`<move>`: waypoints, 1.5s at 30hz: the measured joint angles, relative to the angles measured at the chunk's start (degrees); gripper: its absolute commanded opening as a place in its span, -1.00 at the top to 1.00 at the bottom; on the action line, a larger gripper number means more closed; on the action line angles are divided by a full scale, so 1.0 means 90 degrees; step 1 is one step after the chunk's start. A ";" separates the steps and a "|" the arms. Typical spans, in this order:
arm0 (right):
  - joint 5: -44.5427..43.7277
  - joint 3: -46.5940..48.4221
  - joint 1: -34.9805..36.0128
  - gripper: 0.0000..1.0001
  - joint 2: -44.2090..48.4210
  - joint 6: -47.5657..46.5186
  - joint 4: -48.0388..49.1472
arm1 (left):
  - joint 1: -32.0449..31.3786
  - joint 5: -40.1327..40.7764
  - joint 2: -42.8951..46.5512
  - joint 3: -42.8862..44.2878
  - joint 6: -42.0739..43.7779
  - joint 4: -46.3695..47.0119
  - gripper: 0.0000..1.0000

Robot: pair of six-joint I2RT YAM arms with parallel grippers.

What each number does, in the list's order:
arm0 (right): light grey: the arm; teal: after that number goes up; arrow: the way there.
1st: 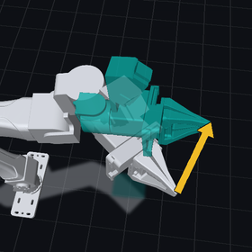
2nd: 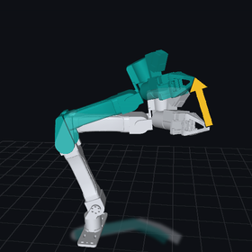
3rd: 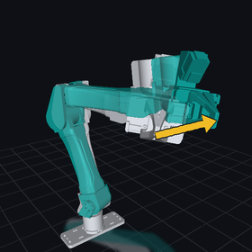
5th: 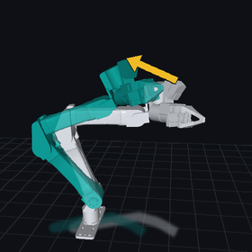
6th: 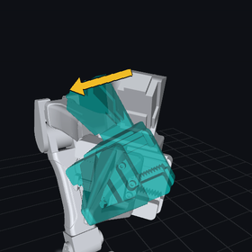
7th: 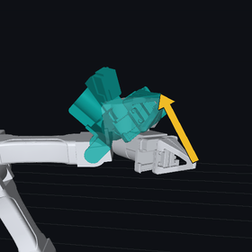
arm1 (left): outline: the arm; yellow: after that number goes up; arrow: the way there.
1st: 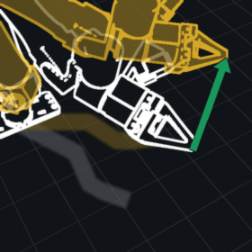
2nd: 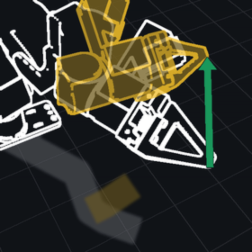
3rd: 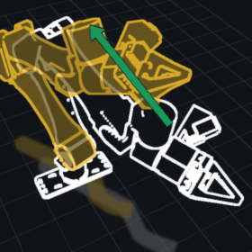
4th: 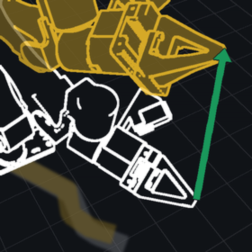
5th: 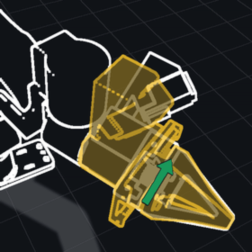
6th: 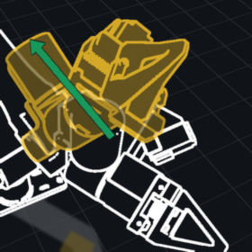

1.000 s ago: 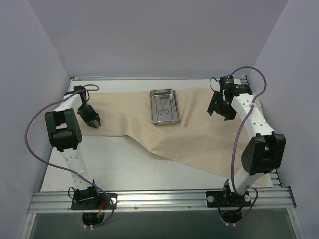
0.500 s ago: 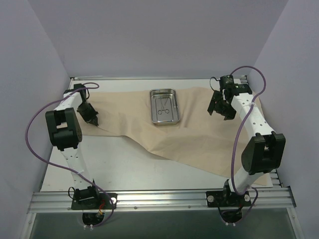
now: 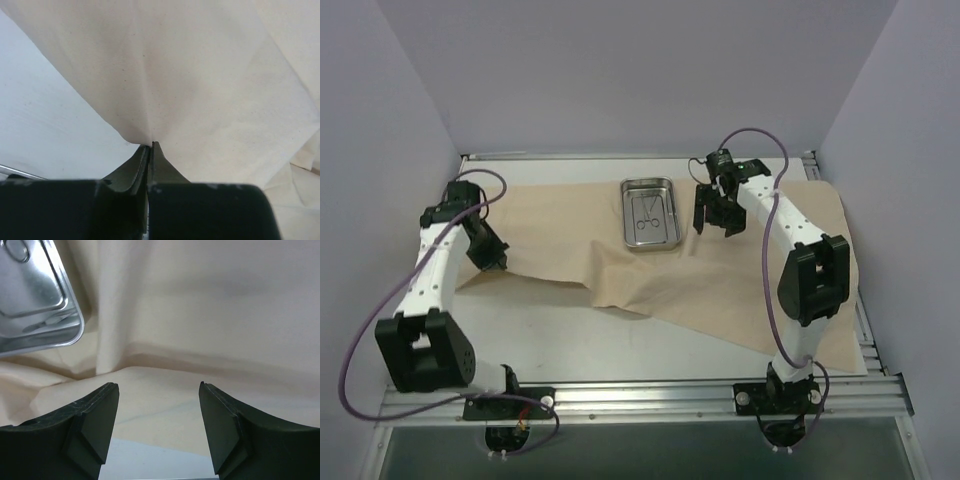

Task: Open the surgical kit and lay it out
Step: Open the surgical kit at the center of the board.

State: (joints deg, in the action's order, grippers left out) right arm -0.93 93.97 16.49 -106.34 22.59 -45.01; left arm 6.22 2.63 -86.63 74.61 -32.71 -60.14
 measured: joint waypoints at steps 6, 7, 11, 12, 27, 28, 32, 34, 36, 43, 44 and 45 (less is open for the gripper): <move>0.0393 -0.0015 0.0403 -0.29 -0.0029 -0.0015 0.0027 | -0.0027 0.0143 0.1991 -0.1256 -0.0566 -0.0495 0.95; 0.0430 -0.0075 0.0410 -0.29 -0.0012 -0.0005 0.0080 | -0.0024 0.0160 0.2319 -0.1435 -0.0653 -0.0670 0.95; 0.0580 -0.0525 0.0442 -0.30 0.0153 0.0087 0.0129 | -0.0012 0.0226 0.3674 -0.1858 -0.0891 -0.1362 0.95; 0.0617 -0.0639 0.0449 -0.30 0.0216 0.0112 0.0121 | -0.0012 0.0253 0.3985 -0.1872 -0.0942 -0.1498 0.95; 0.1178 -0.1673 0.1399 -0.31 0.0838 0.0296 0.0177 | 0.0029 0.1513 0.4313 0.0063 -0.0449 -0.1970 -0.37; 0.1168 -0.1751 0.1452 -0.30 0.0838 0.0316 0.0248 | 0.0032 0.1389 0.4087 0.0102 -0.0364 -0.1972 -0.39; 0.1144 -0.1950 0.1591 -0.31 0.0789 0.0345 0.0495 | 0.0029 0.0614 0.2829 0.0236 -0.0063 -0.1783 -0.37; 0.1073 -0.2181 0.1588 -0.29 0.0789 0.0379 0.0704 | 0.0029 0.0291 0.2203 0.0311 0.0039 -0.1515 -0.36; 0.0991 -0.2448 0.1588 -0.27 0.0780 0.0442 0.0874 | 0.0029 -0.0044 0.1605 0.0357 0.0090 -0.1231 -0.36; 0.0789 -0.3456 0.1588 -0.11 0.0675 0.0789 0.1627 | 0.0027 -0.1047 0.0245 0.0566 -0.0002 -0.0333 -0.31; 0.0763 -0.3548 0.1588 -0.10 0.0648 0.0838 0.1739 | 0.0022 -0.1146 0.0061 0.0670 -0.0022 -0.0231 -0.31; 0.0707 -0.3631 0.1588 -0.09 0.0614 0.0901 0.1860 | 0.0022 -0.1236 -0.0117 0.0775 -0.0041 -0.0131 -0.31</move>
State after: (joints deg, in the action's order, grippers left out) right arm 5.43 61.30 30.79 -100.82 30.70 -28.27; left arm 6.42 -8.49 -87.68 81.58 -33.08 -61.32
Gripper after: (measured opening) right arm 0.560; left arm 0.658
